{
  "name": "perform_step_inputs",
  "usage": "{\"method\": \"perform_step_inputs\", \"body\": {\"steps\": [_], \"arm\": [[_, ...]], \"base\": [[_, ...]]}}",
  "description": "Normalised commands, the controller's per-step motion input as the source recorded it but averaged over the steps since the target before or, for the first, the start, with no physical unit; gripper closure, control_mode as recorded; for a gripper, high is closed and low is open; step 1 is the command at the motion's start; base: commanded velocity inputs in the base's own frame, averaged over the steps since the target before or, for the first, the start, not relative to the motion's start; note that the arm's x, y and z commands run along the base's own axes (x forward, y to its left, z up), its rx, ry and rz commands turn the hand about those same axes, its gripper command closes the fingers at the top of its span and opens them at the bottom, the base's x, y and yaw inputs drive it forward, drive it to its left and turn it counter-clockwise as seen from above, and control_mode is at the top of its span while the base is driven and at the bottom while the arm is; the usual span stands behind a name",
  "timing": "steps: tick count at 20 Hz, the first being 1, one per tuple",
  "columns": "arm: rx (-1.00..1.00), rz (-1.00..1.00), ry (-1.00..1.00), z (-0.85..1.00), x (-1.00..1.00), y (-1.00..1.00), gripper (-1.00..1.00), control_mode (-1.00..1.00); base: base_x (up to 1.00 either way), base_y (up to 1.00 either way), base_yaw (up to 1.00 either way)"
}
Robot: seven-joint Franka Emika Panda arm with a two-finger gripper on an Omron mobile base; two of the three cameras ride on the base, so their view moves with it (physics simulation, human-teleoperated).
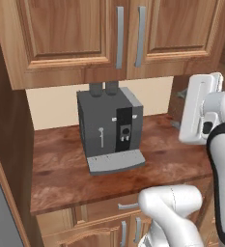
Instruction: Close all open cabinet doors.
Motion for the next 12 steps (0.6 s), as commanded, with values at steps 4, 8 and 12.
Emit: {"method": "perform_step_inputs", "body": {"steps": [4,8,12], "arm": [[0.01,0.0,0.05,0.0,-0.28,-0.06,-1.0,-1.0],[0.0,0.0,0.0,-0.1,-0.32,-0.01,-1.0,-1.0],[0.0,0.0,-0.04,-0.07,-0.35,0.0,-1.0,-1.0]], "base": [[0.0,0.0,0.0],[0.0,0.0,0.0],[0.0,0.0,0.0]]}}
